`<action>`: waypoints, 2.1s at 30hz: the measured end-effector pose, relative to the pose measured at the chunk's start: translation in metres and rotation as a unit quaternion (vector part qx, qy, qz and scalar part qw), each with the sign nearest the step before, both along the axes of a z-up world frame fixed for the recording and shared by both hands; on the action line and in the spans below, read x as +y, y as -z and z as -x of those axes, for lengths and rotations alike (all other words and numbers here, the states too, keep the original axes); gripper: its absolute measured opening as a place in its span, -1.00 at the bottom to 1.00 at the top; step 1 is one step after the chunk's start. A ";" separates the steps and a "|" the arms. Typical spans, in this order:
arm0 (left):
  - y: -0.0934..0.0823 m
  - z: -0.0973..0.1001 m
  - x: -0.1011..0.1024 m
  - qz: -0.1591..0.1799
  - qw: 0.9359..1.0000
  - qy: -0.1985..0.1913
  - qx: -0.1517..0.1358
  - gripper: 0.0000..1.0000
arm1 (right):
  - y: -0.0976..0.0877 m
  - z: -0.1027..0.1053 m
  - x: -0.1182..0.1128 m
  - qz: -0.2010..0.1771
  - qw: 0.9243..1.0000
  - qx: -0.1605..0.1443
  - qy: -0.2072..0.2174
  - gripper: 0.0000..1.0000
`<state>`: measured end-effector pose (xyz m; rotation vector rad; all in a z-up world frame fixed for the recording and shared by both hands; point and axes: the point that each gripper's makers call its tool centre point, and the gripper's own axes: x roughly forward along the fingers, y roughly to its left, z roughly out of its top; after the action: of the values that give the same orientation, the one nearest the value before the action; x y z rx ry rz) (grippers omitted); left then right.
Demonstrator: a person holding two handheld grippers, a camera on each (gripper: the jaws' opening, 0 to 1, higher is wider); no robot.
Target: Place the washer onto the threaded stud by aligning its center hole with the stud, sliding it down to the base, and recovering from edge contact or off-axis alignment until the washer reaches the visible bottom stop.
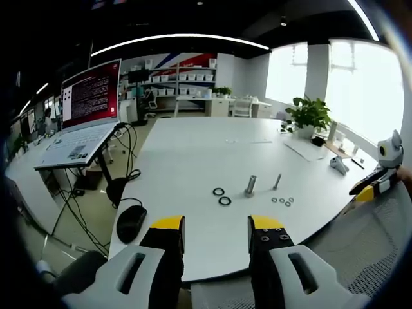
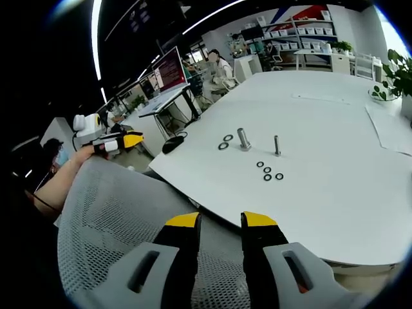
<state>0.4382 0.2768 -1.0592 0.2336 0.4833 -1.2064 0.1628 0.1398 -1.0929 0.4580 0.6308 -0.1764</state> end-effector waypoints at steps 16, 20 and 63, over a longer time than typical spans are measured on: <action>0.000 0.001 0.000 0.001 1.000 0.003 0.000 -0.27 | 0.000 0.000 0.000 -0.002 1.000 0.000 0.001 -0.45; 0.000 0.001 0.000 0.000 1.000 0.004 0.001 -0.27 | 0.000 0.000 -0.001 -0.002 1.000 0.000 0.003 -0.45; 0.015 0.000 -0.006 -0.024 0.998 0.055 0.005 -0.31 | 0.007 0.007 -0.014 0.001 0.999 0.025 0.048 -0.45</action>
<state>0.4380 0.2708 -1.0737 0.2980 0.5146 -1.3047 0.1556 0.1258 -1.0996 0.4845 0.6580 -0.2805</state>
